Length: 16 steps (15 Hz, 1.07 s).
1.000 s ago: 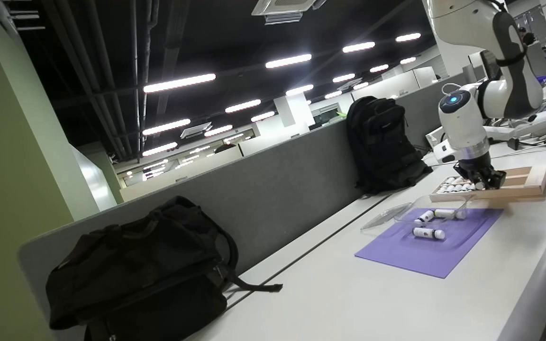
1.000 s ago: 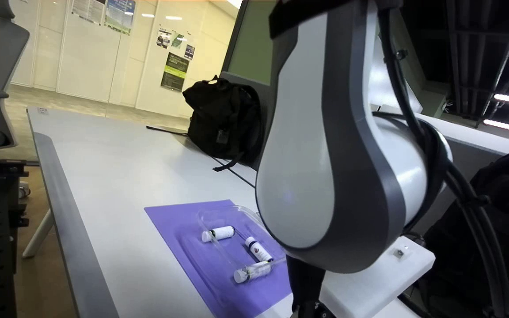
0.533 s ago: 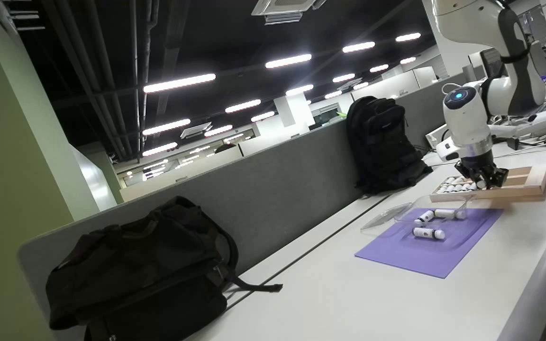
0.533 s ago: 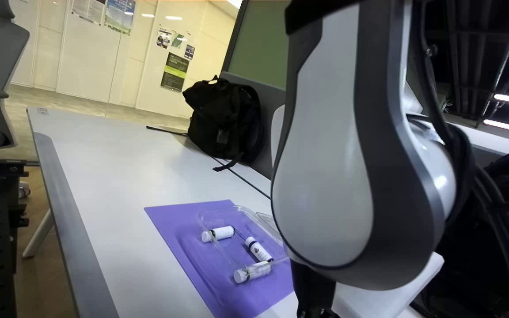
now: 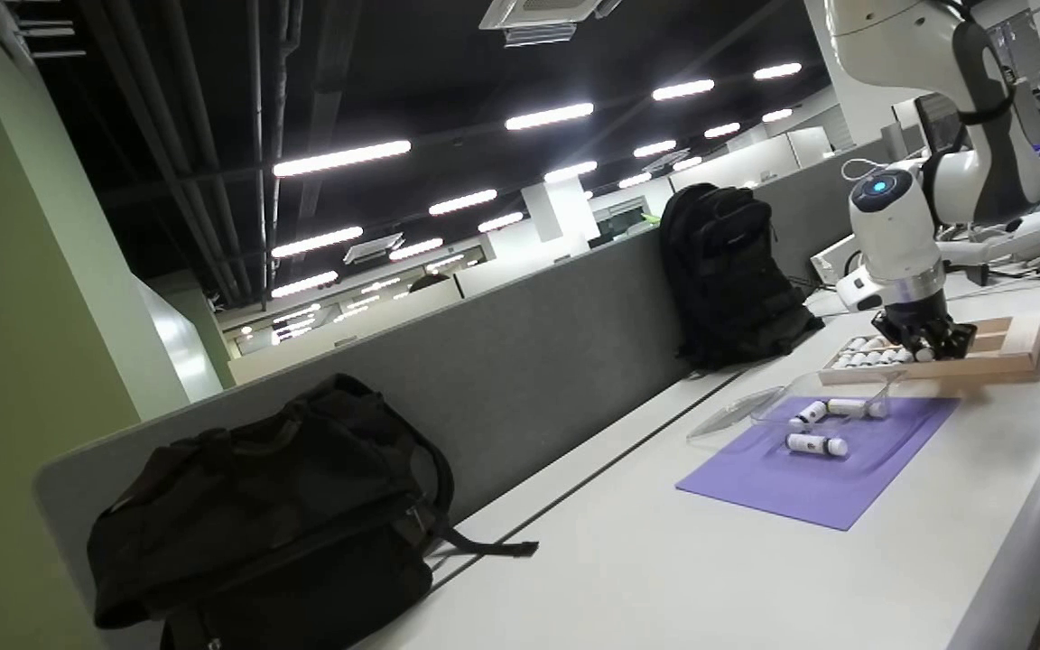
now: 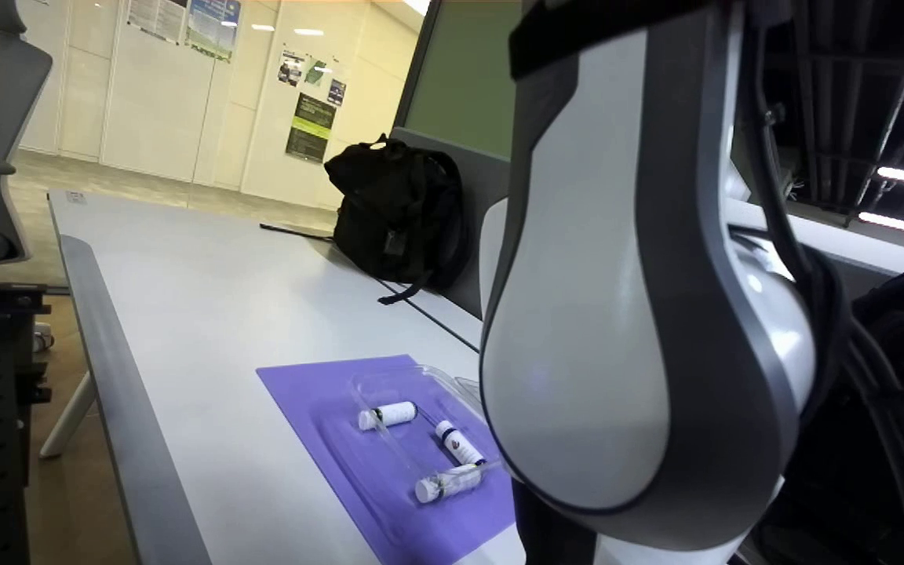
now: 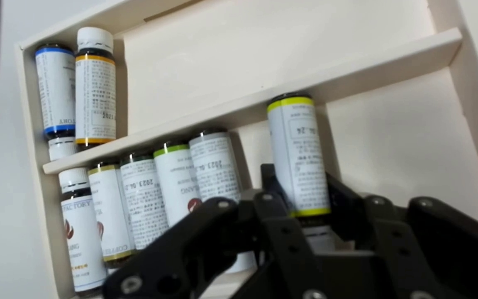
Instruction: Take the white object from the table and put it in the bowl then pick one of the white objects from the bowl and place it on the upper segment of the tray
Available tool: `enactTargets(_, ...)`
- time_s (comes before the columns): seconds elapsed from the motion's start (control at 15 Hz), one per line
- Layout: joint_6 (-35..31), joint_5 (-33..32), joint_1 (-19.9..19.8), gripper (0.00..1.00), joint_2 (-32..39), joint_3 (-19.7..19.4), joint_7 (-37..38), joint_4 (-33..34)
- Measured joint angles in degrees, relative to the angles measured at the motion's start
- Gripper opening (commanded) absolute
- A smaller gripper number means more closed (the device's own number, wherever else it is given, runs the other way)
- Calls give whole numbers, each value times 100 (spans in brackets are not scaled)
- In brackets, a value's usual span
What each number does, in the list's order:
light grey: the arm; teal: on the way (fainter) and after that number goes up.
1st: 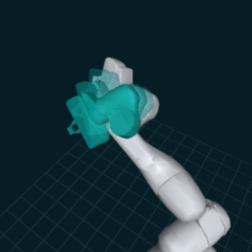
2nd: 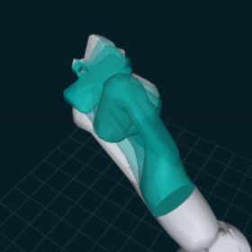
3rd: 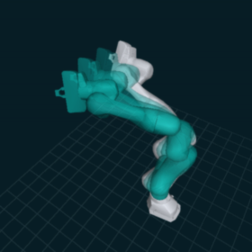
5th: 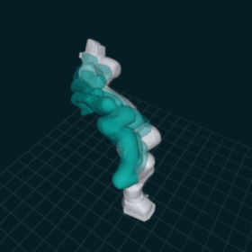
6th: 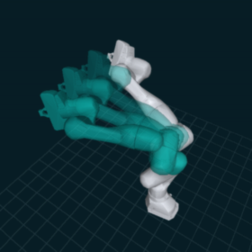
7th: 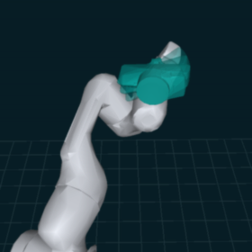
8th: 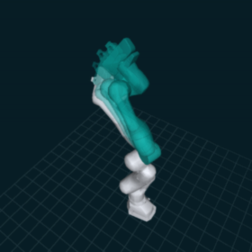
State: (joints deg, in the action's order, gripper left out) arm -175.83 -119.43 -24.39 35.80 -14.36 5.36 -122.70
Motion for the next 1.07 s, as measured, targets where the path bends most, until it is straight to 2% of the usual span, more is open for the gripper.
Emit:
enactTargets(0.47, -24, 18, -2, 98, -45, -5, -55, 37)
enactTargets(0.67, -142, 149, 25, 100, -187, -69, -113, -9)
enactTargets(1.07, -325, 1382, -31, 100, -672, -138, -1073, -461)
